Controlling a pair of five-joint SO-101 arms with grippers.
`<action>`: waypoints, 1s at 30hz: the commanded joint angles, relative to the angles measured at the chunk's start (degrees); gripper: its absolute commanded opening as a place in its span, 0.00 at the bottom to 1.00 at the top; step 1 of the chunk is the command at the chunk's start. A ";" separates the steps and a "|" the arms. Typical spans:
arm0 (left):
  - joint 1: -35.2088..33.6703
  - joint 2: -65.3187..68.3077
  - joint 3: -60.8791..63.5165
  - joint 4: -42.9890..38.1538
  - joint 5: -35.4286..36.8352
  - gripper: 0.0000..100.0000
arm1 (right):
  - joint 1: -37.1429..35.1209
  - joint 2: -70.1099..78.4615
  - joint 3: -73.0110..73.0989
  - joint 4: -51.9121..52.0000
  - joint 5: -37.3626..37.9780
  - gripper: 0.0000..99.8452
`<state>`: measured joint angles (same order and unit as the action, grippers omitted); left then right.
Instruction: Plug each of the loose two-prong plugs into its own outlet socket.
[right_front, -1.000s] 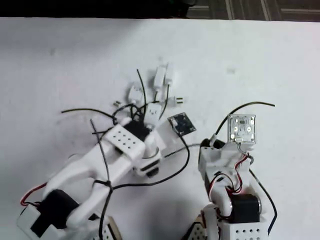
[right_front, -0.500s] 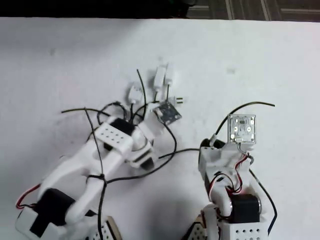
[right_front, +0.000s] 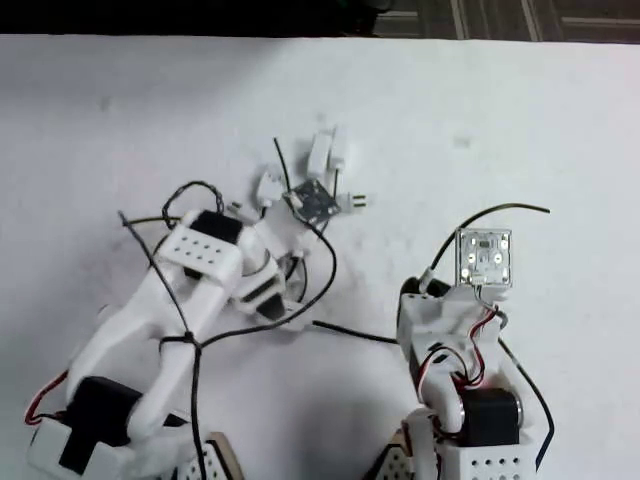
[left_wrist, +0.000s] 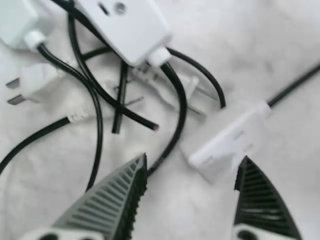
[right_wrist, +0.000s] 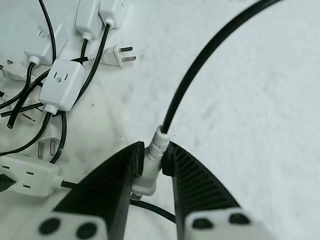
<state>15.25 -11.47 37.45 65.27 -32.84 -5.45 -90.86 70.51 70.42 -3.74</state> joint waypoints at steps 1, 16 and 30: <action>3.56 -0.92 -4.31 5.36 -6.33 0.29 | 0.48 -0.48 -0.18 -0.22 0.00 0.02; 4.44 -0.40 -6.15 2.73 -27.34 0.28 | 0.40 -0.48 -0.18 -0.22 0.00 0.02; 5.23 -0.40 10.02 -17.32 -27.25 0.27 | 0.40 -0.48 -0.18 -0.22 0.00 0.02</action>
<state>20.26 -11.56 45.63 52.00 -59.65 -5.45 -90.86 70.51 70.42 -3.74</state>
